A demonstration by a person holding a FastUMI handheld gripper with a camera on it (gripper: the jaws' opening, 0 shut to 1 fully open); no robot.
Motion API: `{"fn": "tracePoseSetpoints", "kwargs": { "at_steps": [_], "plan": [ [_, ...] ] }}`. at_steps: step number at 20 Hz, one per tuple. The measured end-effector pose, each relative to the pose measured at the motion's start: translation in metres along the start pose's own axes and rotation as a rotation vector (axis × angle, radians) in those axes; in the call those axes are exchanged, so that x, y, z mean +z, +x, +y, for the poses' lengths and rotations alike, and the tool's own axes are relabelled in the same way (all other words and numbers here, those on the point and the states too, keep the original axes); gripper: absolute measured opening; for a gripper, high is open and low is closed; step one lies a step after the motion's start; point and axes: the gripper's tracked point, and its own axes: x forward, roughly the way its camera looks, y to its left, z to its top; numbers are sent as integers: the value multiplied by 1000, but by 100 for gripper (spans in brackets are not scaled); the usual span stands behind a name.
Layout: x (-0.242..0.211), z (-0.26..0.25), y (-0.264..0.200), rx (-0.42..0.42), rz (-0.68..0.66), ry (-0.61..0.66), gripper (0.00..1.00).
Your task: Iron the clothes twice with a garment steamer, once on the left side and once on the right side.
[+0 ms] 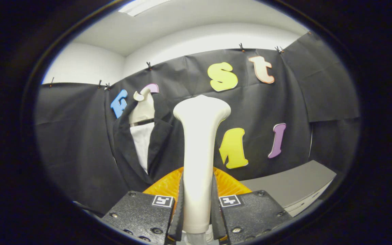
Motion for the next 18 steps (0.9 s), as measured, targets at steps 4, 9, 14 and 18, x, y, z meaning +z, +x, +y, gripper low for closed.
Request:
{"fn": "tracePoseSetpoints", "kwargs": {
  "at_steps": [4, 9, 14, 18],
  "plan": [
    [7, 43, 20, 39, -4, -10, 36],
    [-7, 70, 38, 55, 32, -20, 36],
    [-32, 74, 43, 45, 81, -56, 36],
    [-55, 70, 37, 37, 114, -76, 36]
  ]
}}
